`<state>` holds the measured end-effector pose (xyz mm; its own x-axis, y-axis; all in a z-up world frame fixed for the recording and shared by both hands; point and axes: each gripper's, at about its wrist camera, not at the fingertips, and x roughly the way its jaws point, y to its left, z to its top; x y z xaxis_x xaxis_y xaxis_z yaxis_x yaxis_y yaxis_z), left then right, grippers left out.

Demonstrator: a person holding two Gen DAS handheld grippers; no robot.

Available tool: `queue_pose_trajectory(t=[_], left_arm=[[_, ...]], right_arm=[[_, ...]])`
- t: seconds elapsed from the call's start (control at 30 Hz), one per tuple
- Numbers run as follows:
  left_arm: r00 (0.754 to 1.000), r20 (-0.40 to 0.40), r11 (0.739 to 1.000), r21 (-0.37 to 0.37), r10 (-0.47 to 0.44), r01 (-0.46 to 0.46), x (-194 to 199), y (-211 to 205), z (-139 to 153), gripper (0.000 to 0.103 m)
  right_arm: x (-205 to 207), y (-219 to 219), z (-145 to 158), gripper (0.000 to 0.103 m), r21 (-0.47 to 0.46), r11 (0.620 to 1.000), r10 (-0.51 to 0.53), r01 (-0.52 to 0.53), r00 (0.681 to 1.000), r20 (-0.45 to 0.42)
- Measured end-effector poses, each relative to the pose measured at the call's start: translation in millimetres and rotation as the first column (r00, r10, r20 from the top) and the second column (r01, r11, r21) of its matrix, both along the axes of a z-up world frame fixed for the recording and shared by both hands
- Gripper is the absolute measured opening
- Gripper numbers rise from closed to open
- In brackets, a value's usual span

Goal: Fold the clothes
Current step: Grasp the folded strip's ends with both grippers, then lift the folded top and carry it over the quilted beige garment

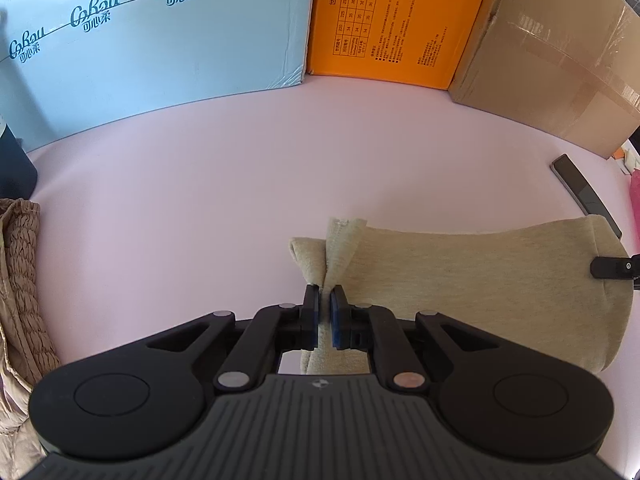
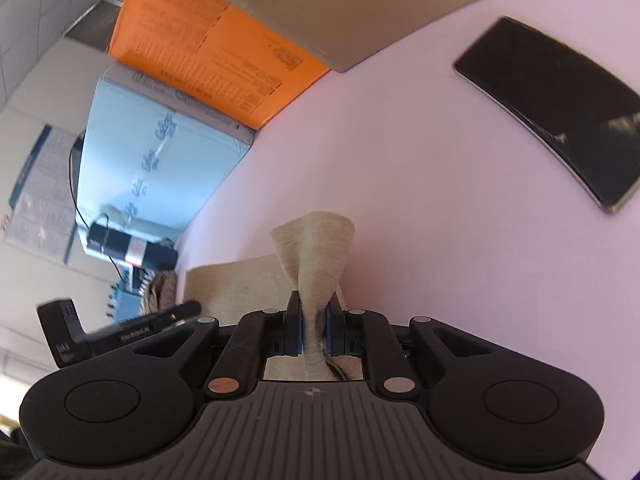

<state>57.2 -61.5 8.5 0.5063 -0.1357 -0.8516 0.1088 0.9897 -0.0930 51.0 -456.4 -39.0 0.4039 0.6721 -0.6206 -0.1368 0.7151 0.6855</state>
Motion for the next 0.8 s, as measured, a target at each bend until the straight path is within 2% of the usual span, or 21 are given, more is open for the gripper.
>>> queue_pose_trajectory(t=[0.07,0.13,0.23,0.3,0.37,0.43,0.5,0.57,0.63,0.8], left_arm=[[1.000,-0.009,1.000,0.006,0.003,-0.003,0.3,-1.1,-4.0,0.005],[1.000,-0.017,1.000,0.012,0.005,-0.005,0.8,-2.6,-7.3,0.005],[1.000,-0.019,1.000,0.018,0.004,-0.004,2.1,-4.4,-9.8,0.005],[1.000,-0.015,1.000,0.022,0.006,-0.006,2.9,-4.8,-10.5,0.005],[1.000,0.007,1.000,0.014,0.011,-0.011,1.2,-4.2,-9.8,0.005],[0.999,0.045,1.000,-0.001,0.015,-0.014,-4.1,-3.3,-7.1,0.004],[0.997,0.082,1.000,-0.009,0.008,-0.007,-11.0,-4.5,-3.7,0.004],[0.995,0.096,1.000,-0.021,0.001,0.001,-15.7,-5.8,-2.1,0.004],[0.996,0.086,0.999,-0.050,0.006,-0.001,-17.9,-4.5,-2.1,0.004],[0.996,0.084,0.996,-0.081,0.033,-0.026,-21.4,1.8,2.1,0.004]], right_arm=[[-7.7,24.8,10.4,0.009,-0.164,0.982,0.107,-0.094,0.992,0.071],[-16.0,48.8,16.9,0.009,-0.308,0.937,0.210,-0.165,0.970,0.120],[-30.6,78.5,15.8,0.009,-0.433,0.871,0.330,-0.232,0.930,0.164],[-34.0,84.5,11.8,0.010,-0.436,0.867,0.339,-0.239,0.926,0.166],[-31.3,74.3,7.6,0.010,-0.364,0.912,0.261,-0.192,0.953,0.152],[-27.0,54.5,3.1,0.010,-0.241,0.964,0.140,-0.109,0.984,0.115],[-25.0,31.9,-3.3,0.010,-0.110,0.994,0.013,-0.007,0.998,0.061],[-24.5,11.2,-9.9,0.010,0.007,0.995,-0.099,0.100,0.995,-0.004],[-25.4,-2.2,-13.2,0.010,0.087,0.980,-0.174,0.178,0.983,-0.051],[-26.7,-11.6,-6.3,0.010,0.177,0.957,-0.216,0.229,0.972,-0.091]])
